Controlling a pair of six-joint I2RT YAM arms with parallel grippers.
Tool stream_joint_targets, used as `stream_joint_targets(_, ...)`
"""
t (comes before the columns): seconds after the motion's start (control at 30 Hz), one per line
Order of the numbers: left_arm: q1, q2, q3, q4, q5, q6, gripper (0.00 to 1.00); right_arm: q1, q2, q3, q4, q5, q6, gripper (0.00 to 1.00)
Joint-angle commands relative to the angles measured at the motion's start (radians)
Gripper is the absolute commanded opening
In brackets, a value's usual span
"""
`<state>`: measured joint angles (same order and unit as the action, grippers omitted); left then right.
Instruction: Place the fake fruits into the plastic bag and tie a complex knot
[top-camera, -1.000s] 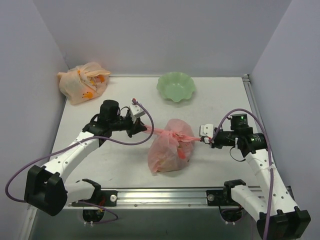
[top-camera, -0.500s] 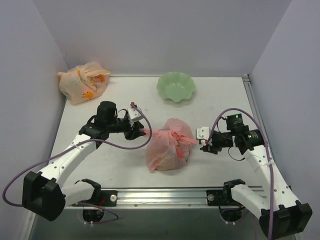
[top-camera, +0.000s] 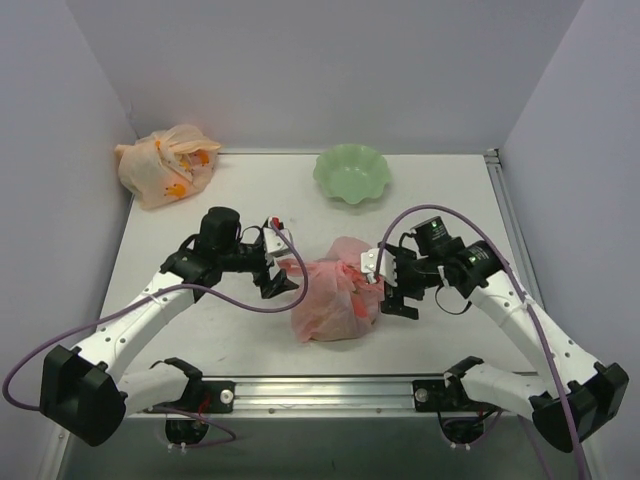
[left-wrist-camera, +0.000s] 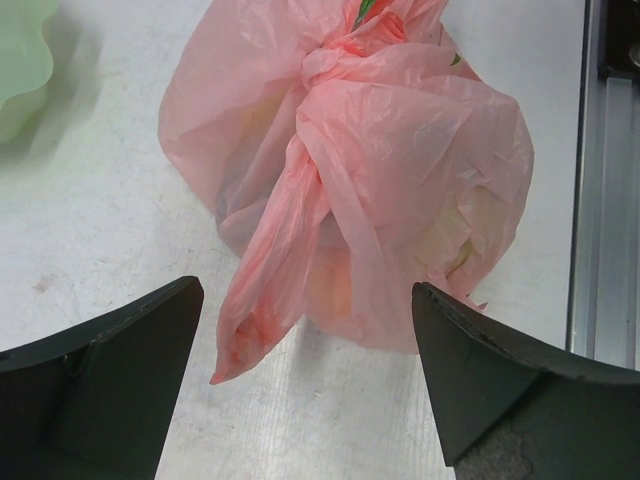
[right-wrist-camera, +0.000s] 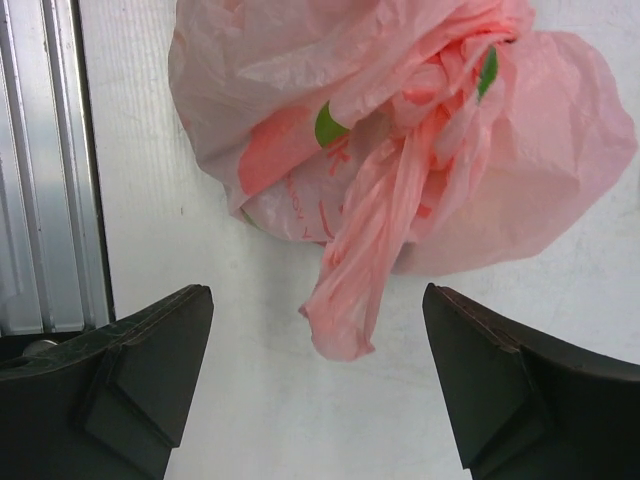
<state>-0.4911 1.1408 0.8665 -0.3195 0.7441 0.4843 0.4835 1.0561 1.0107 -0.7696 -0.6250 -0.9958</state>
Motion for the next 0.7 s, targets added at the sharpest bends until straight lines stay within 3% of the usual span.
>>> stream_joint_targets(0.0, 0.003, -0.010, 0.022, -0.004, -0.015, 0.073, 0.97, 0.079, 0.047, 0.049, -0.001, 0.125, 0.075, 0.89)
stream_joint_targets(0.17, 0.026, -0.015, -0.018, 0.071, -0.035, 0.060, 0.97, 0.182, 0.117, 0.058, 0.059, 0.231, 0.117, 0.83)
stream_joint_targets(0.27, 0.037, -0.019, -0.044, 0.108, -0.029, 0.103, 0.97, 0.205, 0.165, 0.063, 0.061, 0.284, 0.118, 0.71)
stream_joint_targets(0.33, 0.039, -0.019, -0.052, 0.082, -0.014, 0.234, 0.98, 0.205, 0.171, 0.057, 0.067, 0.304, 0.112, 0.53)
stream_joint_targets(0.47, 0.034, 0.010, -0.053, -0.009, 0.044, 0.458, 0.97, 0.207, 0.156, 0.042, 0.072, 0.335, 0.086, 0.33)
stream_joint_targets(0.5, 0.028, 0.019, -0.058, -0.016, 0.037, 0.489, 0.97, 0.205, 0.150, 0.039, 0.072, 0.337, 0.079, 0.22)
stream_joint_targets(0.6, -0.006, 0.066, -0.054, 0.014, -0.017, 0.562, 0.97, 0.207, 0.139, 0.031, 0.072, 0.341, 0.069, 0.02)
stream_joint_targets(0.67, -0.039, 0.100, -0.055, 0.060, -0.051, 0.560, 0.97, 0.207, 0.140, 0.032, 0.072, 0.343, 0.065, 0.00)
